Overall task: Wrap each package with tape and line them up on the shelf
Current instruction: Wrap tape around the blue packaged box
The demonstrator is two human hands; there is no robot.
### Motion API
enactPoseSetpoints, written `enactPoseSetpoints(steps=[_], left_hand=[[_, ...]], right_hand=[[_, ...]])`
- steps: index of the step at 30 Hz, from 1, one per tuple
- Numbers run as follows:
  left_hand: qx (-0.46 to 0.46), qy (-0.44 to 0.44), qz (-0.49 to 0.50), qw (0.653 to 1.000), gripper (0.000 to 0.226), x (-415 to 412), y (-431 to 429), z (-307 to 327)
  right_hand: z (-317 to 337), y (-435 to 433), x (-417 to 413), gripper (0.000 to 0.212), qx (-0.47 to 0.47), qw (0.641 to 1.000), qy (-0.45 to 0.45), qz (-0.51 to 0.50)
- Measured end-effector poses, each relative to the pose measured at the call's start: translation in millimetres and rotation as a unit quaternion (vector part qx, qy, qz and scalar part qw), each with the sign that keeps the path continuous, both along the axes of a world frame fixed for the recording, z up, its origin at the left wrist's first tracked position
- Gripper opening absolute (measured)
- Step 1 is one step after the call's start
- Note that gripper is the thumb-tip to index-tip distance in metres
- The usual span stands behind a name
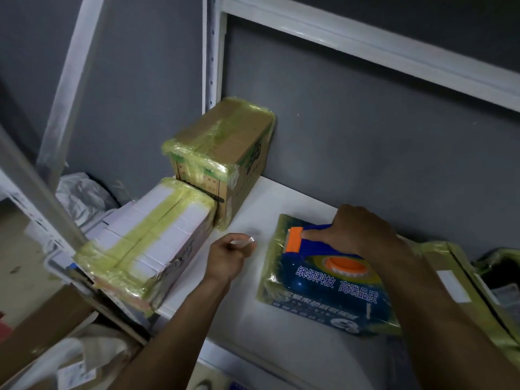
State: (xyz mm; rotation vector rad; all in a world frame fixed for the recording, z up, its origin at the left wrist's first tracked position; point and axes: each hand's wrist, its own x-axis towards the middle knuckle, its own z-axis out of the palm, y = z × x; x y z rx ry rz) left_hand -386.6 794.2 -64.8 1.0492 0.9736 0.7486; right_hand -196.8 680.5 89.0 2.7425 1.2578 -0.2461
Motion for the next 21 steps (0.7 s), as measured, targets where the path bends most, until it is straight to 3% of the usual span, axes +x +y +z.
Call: enactPoseSetpoints(steps=[3,8,11,12,15,16,17,18,20,21], left_hand=[[-0.016,-0.041,-0.012,0.999,0.024,5,-11,-3],[-0.062,-0.031,-0.027,0.997,0.018,19,-26,-10],[-0.020,0.034,-0.035,0.999,0.017,18,-29,-8],[-0.005,0.054,-0.045,0.997,0.025,17,-29,-9],[0.026,0.095,-0.079,0.992,0.085,12,-24,-6],[0.049,0.116,-0.084,0.988,0.095,11,-21,-5],[0.075,0.121,-0.080,0.987,0.090,9,-20,-3],[0.098,0.114,-0.076,0.986,0.070,10,-19,-2],[0.110,0.096,-0.100,0.984,0.016,7,-24,4],[0.113,0.083,-0.146,0.979,0.020,5,-28,8]], right_hand=[[-4,-1,1,0.082,0.004,1.000,-0.006,-0.003],[-13,-8,-1,0.082,0.051,0.998,-0.035,0.020],[-18,-10,-5,0.082,0.099,0.993,-0.052,0.032],[-18,-11,-6,0.082,0.110,0.992,-0.055,0.034],[-19,-11,-7,0.079,0.152,0.987,-0.041,0.030],[-19,-11,-6,0.074,0.180,0.983,-0.031,0.030],[-19,-11,-6,0.065,0.206,0.978,-0.023,0.036],[-19,-11,-6,0.056,0.227,0.972,-0.020,0.047],[-19,-10,-7,0.045,0.251,0.965,-0.023,0.066],[-19,-11,-7,0.046,0.259,0.963,-0.031,0.071]])
